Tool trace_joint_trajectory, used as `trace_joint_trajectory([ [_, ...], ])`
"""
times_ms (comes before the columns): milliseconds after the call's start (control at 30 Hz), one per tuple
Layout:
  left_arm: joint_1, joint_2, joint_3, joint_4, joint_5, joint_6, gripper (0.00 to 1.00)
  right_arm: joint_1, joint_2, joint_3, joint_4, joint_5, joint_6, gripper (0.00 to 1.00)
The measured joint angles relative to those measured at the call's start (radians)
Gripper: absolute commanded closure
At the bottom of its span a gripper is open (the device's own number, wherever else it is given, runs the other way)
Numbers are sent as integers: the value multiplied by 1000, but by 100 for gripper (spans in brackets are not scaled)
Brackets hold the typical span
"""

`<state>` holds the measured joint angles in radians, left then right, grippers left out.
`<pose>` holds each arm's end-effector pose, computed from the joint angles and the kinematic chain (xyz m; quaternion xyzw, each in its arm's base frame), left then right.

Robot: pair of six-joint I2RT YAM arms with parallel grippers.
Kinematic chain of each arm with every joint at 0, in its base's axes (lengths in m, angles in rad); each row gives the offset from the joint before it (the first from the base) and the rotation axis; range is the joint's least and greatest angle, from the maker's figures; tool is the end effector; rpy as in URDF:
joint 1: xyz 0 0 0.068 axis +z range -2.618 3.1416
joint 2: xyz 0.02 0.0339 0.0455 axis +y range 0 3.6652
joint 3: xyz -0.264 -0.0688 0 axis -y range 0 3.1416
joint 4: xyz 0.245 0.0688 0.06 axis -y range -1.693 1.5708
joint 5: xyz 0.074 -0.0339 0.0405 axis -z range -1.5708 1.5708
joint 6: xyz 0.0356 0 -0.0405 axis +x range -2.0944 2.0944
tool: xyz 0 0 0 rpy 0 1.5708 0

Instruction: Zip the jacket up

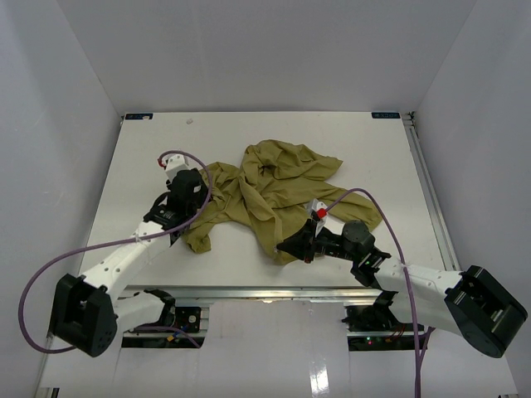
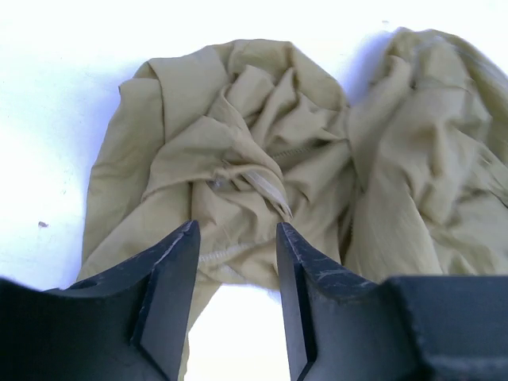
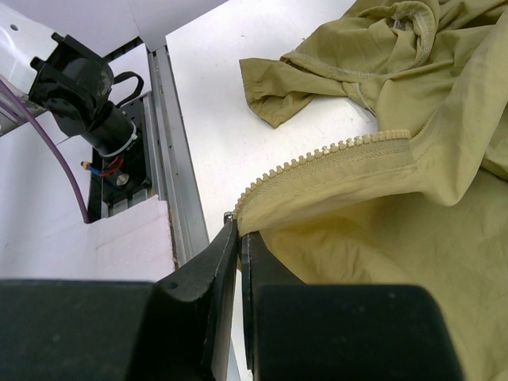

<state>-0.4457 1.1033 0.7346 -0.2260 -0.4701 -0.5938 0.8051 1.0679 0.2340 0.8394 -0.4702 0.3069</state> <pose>0.2224 -0.0884 0.2576 -0.1725 0.8485 -0.0479 0.4980 0.1322 0.1608 0.2043 -0.3291 0.6239 0.5035 0.4990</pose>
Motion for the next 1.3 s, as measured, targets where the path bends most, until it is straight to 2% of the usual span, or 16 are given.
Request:
trace_joint_trajectory([
  [100,58,131,57,1,40,-16,45,0,-2,0,-4,0,0,92],
  [233,187,287,90,14,133,-47,45,0,-15,0,-8,1,0,92],
  [333,288,357,93,18,151,-62,45,0,-23,0,-12,3,-1,92],
  [433,335,393,93,38,146,-62,48,0,-30,0,-23,13,-4,92],
  [533,339,440,99,90,167,-56,63,0,-39,0,-30,33,-9,92],
  [567,339,463,104,108,178,-52,76,0,-42,0,-31,40,-11,92],
  [600,339,489,106,132,193,-44,94,0,-45,0,-32,48,-14,92],
  [633,339,515,107,157,212,-31,99,-1,-49,0,-33,53,-18,92],
  [767,339,569,107,224,250,16,100,-1,-61,0,-39,70,-28,92],
  [900,339,512,107,242,243,36,100,-1,-60,0,-53,79,-31,92],
  [1033,339,319,120,245,248,25,100,-1,-51,0,-65,84,-33,92],
  [1167,339,153,199,263,268,10,100,-1,-37,0,-82,87,-34,92],
  [1300,339,61,277,239,296,12,100,-2,-30,4,-84,87,-34,92],
])
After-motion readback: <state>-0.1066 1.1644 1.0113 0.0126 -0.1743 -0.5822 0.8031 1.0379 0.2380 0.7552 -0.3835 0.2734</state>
